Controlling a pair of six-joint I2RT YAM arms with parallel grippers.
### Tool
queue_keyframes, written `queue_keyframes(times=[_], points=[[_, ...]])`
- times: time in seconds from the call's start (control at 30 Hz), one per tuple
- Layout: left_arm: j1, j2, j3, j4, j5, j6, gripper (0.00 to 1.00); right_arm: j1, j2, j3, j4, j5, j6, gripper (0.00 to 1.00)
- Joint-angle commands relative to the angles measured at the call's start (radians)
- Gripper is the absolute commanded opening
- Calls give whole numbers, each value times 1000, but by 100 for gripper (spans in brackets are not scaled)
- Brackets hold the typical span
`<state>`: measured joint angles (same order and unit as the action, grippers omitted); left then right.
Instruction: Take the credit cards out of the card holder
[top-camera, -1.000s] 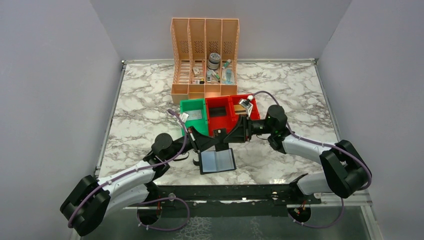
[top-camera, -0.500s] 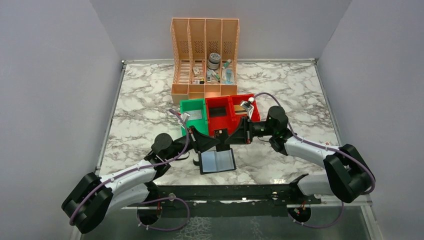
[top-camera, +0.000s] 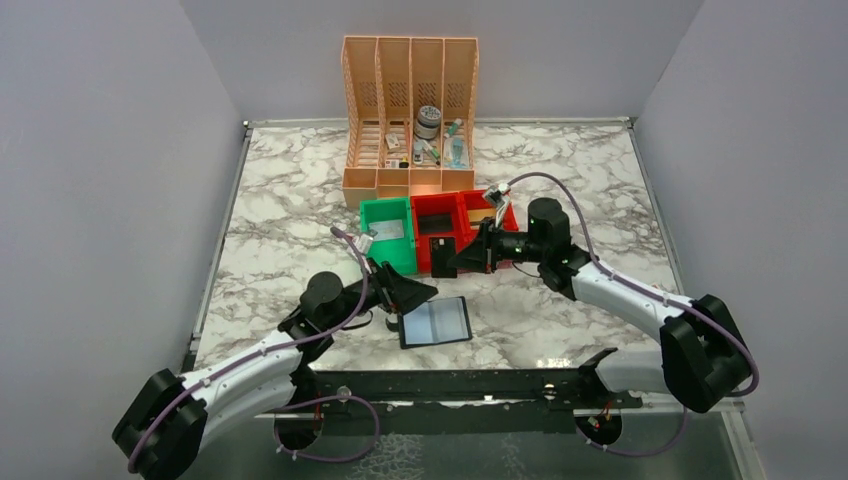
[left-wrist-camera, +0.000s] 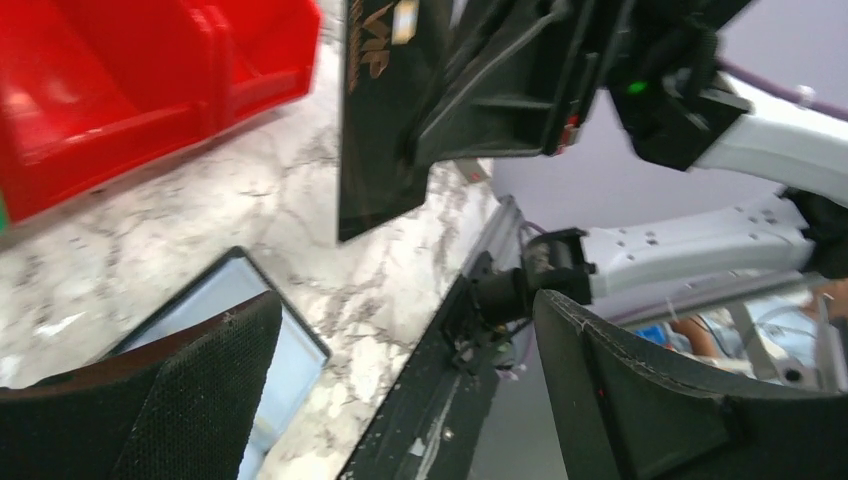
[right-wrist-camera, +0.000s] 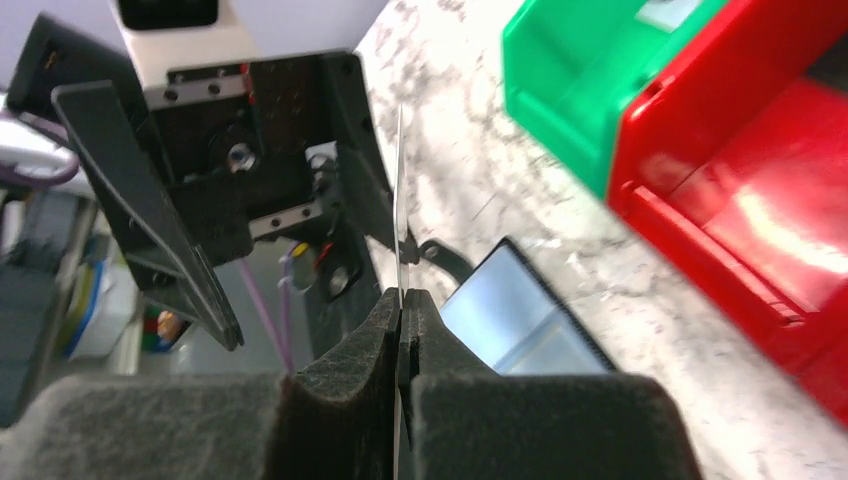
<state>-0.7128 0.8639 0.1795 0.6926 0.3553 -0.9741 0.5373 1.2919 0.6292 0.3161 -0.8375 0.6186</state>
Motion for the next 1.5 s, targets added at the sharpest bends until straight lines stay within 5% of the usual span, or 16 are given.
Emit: queue_keyframes(times=[0.0,0.4,0.63,0.87,1.0,1.47], points=[[7,-86,43,-293,-161,58,99,0,-38,78,-145,242,-154,1],[7,-149,85,-556,-210,138,99,8,68,169,-141,549,-412,1],[7,-119,136,-642,-219,187,99,116,144,184,-62,735,-771,1],[7,-157,177,-753,-246,220,99,162,228,181,46,750,-1051,1],[7,-182,192,-821,-291,229,99,162,308,261,-50,773,-1154,1],[7,-233,226,-920,-327,249,99,164,480,413,-156,811,-1295,1]])
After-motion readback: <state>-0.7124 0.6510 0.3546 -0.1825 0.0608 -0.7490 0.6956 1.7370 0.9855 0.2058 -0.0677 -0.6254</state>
